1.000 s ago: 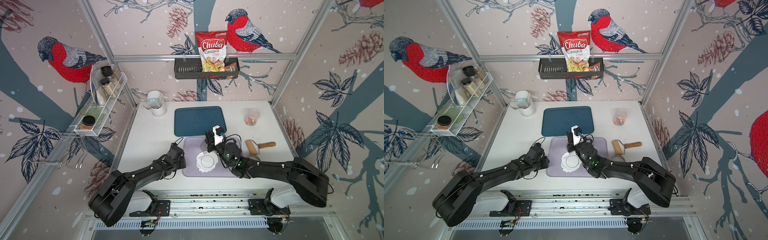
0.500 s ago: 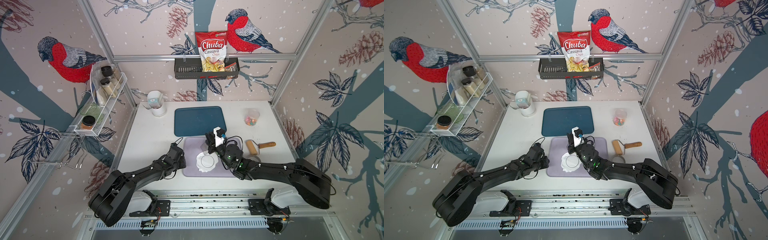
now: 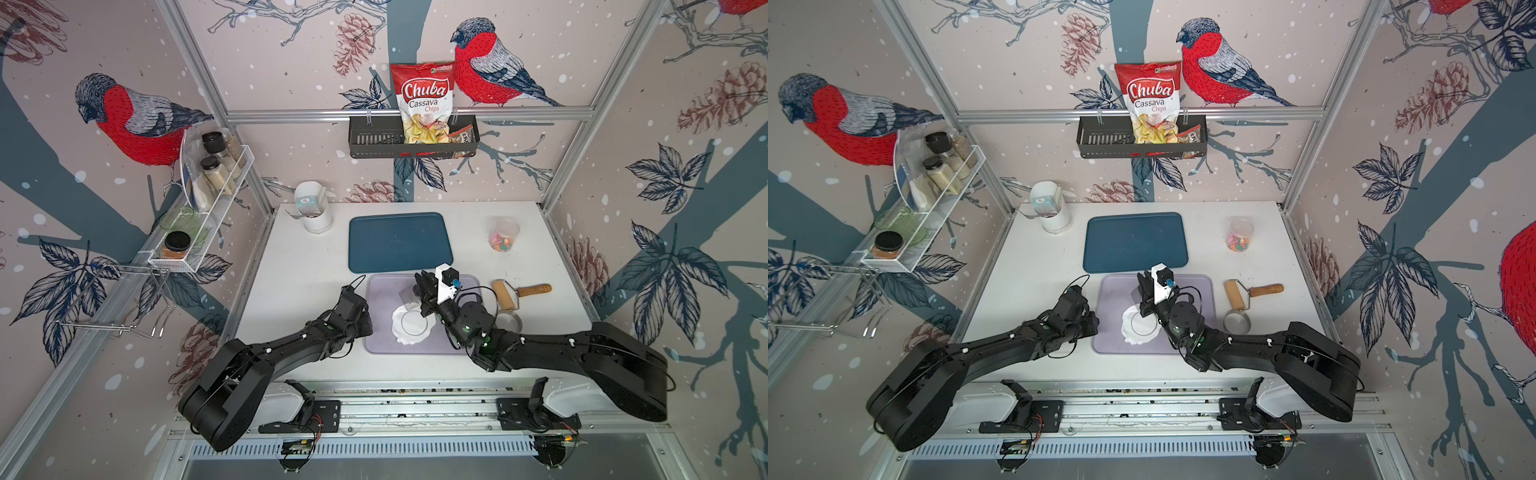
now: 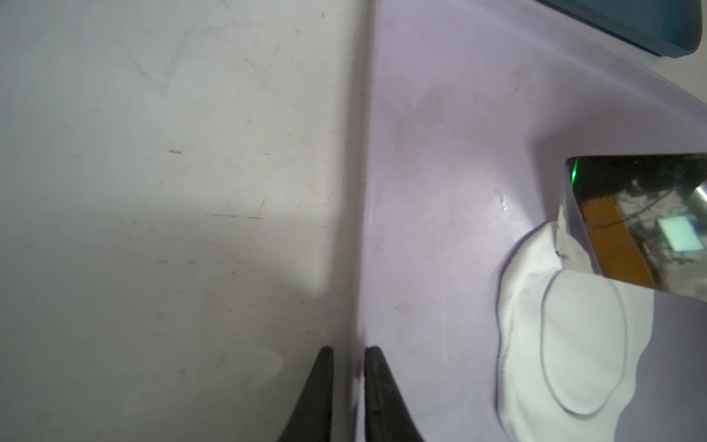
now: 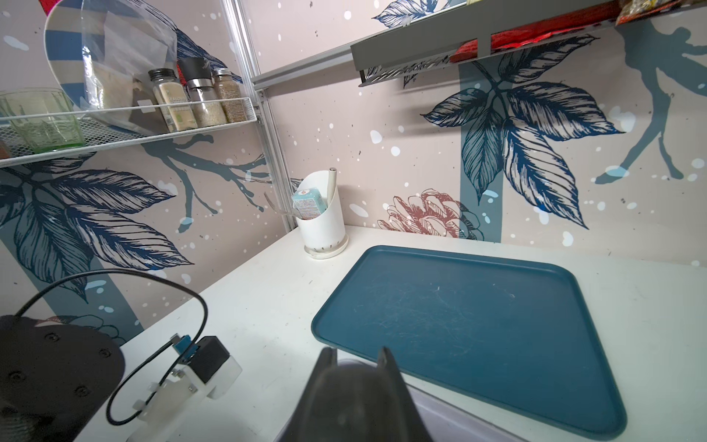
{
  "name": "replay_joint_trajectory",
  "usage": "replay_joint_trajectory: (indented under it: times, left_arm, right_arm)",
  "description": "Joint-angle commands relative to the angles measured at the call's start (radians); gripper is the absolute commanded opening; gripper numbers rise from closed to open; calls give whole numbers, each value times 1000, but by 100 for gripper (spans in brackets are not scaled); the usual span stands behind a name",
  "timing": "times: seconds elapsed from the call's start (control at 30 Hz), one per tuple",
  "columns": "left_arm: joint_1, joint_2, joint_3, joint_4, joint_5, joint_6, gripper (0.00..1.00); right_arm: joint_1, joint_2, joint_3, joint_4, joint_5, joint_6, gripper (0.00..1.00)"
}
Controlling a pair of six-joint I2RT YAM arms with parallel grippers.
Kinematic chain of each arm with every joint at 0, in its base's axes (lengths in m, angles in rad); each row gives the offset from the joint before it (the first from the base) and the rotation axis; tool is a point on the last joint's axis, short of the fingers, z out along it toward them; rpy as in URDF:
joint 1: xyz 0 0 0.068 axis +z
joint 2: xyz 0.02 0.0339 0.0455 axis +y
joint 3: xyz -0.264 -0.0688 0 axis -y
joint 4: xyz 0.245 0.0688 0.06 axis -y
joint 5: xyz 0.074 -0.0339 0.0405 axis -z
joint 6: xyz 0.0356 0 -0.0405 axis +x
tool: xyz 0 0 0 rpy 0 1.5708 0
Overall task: Roll out the dumpling wrappers from the dough
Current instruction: Remove the dumpling wrapper from the work surface.
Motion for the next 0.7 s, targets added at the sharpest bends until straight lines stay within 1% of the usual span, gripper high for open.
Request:
replay_joint_trajectory:
  times: [0.0, 0.1, 0.4, 0.47, 0.67]
  left_arm:
    - [2, 5, -9, -16, 17, -19, 18]
    - [2, -2, -13, -18, 12, -22, 17]
    - [2, -20, -15, -29, -1, -22, 16]
    - [3, -20, -15, -31, -5, -21, 16]
    - [2, -32, -22, -32, -9, -17, 16]
  right_arm:
    - [21, 34, -11, -76, -27, 102, 0]
    - [22, 70, 4, -39, -24, 107, 0]
    - [21, 147, 130, 40, -29, 40, 0]
    - [18, 142, 153, 46, -21, 19, 0]
    - [0, 50, 187, 0, 13, -47, 0]
